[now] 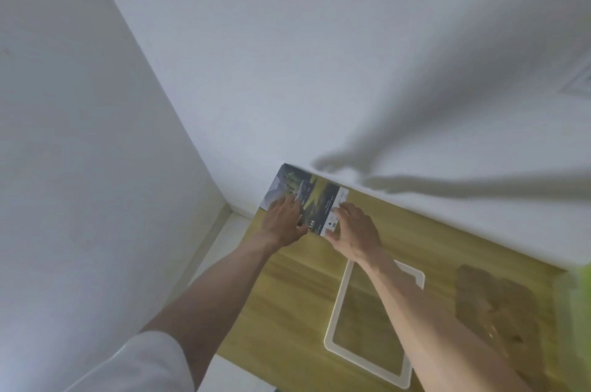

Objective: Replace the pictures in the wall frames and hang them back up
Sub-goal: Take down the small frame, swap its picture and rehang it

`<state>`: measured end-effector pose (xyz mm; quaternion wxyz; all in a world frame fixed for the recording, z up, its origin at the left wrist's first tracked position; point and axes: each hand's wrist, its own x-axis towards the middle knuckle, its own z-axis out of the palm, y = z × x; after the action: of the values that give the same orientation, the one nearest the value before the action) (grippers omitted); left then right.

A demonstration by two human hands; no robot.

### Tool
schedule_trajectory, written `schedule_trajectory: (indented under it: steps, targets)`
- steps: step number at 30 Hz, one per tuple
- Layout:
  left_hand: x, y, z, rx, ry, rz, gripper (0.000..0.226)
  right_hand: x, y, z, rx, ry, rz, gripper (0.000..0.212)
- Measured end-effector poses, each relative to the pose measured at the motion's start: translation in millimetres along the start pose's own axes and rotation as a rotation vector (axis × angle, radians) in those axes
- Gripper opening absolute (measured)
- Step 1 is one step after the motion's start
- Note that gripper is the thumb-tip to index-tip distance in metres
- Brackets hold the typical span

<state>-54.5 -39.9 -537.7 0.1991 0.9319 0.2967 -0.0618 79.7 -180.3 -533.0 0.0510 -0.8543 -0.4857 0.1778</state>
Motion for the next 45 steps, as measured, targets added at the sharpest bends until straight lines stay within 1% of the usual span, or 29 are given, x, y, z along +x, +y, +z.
schedule_trajectory:
  steps: [2,4,6,8,10,13,16,18,20,21,25,26,28,30,33,36,38,40,41,45]
  targets:
    - [6.6,-9.5,6.0,0.009,0.002,0.02,0.064,10.9,-3.1,6.0,-0.006,-0.027,-0.012,0.068]
    - [10.3,-18.2,13.3,0.018,-0.023,0.038,0.07,18.2,-3.8,12.0,-0.007,-0.06,-0.025,0.074]
    - [12.4,-25.3,20.8,0.009,-0.032,0.048,0.069,21.8,-3.0,16.8,0.001,-0.089,-0.031,0.076]
    - [12.9,-29.6,26.5,0.016,-0.004,0.064,0.066,23.0,-1.9,19.9,0.03,-0.088,-0.02,0.074]
    - [13.7,-33.5,31.9,0.027,0.039,0.096,0.063,23.2,-2.4,22.2,0.037,-0.073,-0.009,0.067]
    - [13.0,-36.4,33.7,0.057,0.118,0.154,0.051,21.3,-6.3,25.6,0.003,-0.033,0.002,0.054]
    - [10.7,-40.1,34.1,0.056,0.141,0.187,0.052,16.7,-8.4,30.5,-0.003,0.047,0.007,0.045]
    - [8.4,-46.4,35.2,0.04,0.15,0.222,0.051,13.6,-7.1,32.5,0.021,0.098,-0.003,0.043]
    - [5.5,-52.1,34.9,0.071,0.178,0.276,0.053,9.3,-3.5,32.2,0.046,0.157,-0.017,0.042]
    - [4.1,-52.9,32.5,0.095,0.2,0.294,0.049,6.8,-1.3,30.9,0.056,0.188,-0.024,0.041]
    - [-0.7,-47.2,22.6,0.117,0.372,0.367,0.02,-5.2,10.3,26.8,0.062,0.271,-0.05,0.044]
    - [-1.6,-43.8,19.3,0.107,0.412,0.38,0.017,-8.5,12.9,25.7,0.037,0.295,-0.068,0.046]
    - [-2.4,-35.2,14.1,0.086,0.465,0.395,0.019,-16.9,14.9,21.3,-0.021,0.372,-0.136,0.051]
    - [-4.9,-22.5,7.0,0.078,0.5,0.431,0.013,-27.0,11.1,10.7,-0.06,0.466,-0.228,0.05]
    - [-11.4,1.0,-2.8,0.079,0.557,0.477,0.016,-41.4,7.8,-5.3,-0.072,0.604,-0.327,0.039]
    - [-23.0,27.1,-11.9,0.085,0.573,0.5,0.01,-58.2,11.3,-20.2,-0.029,0.716,-0.372,0.025]
    - [-31.9,46.5,-20.2,0.071,0.538,0.49,0.019,-70.6,16.6,-30.6,-0.014,0.748,-0.417,0.017]
    - [-40.7,63.0,-26.7,-0.004,0.51,0.471,0.026,-83.6,23.8,-40.4,0.024,0.748,-0.418,0.012]
    - [-45.0,71.0,-29.9,-0.082,0.513,0.442,0.027,-91.6,26.7,-46.1,0.06,0.741,-0.381,0.014]
    - [-61.0,104.0,-44.7,-0.483,0.384,0.198,0.015,-122.3,44.2,-61.1,0.295,0.707,-0.133,0.018]
